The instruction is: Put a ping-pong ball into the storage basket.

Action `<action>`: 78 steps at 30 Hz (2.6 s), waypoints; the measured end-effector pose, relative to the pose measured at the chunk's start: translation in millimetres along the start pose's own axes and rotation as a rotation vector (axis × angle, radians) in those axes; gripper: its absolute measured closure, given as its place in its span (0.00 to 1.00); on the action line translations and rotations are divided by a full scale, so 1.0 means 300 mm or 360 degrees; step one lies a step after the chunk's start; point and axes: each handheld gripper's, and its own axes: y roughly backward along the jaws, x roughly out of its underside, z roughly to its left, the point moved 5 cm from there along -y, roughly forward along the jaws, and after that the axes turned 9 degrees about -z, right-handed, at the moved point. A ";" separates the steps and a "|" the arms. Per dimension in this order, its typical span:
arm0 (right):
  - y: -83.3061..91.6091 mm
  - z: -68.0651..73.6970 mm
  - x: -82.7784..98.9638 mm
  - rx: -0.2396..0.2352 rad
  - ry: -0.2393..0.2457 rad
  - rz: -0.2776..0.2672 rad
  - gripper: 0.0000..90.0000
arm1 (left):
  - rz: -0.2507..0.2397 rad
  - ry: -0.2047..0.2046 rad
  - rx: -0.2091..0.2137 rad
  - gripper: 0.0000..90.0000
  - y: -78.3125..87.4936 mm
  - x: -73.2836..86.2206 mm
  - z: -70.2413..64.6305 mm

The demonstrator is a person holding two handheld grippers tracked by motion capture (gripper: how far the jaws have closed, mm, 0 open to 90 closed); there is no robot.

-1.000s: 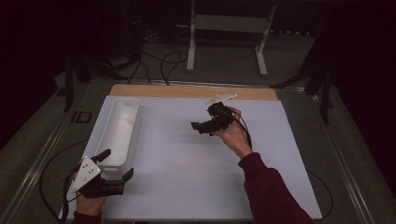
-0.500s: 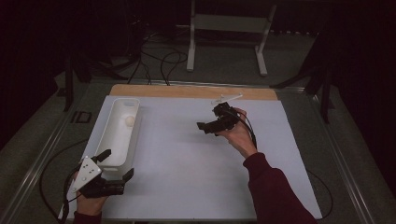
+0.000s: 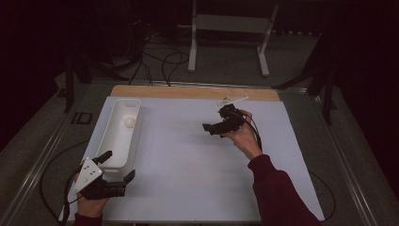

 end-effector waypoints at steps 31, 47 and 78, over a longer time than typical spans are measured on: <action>0.055 -0.111 0.081 0.0113 -0.0092 0.0016 0.10 | -0.0004 0.0005 -0.0001 0.00 -0.001 0.000 -0.002; 0.060 -0.183 0.135 0.0191 -0.0166 0.0049 0.10 | 0.0001 0.0005 -0.0001 0.00 -0.002 0.001 -0.003; 0.028 -0.234 0.182 0.0271 -0.0225 0.0125 0.11 | 0.0004 0.0006 0.0000 0.00 -0.003 0.001 -0.004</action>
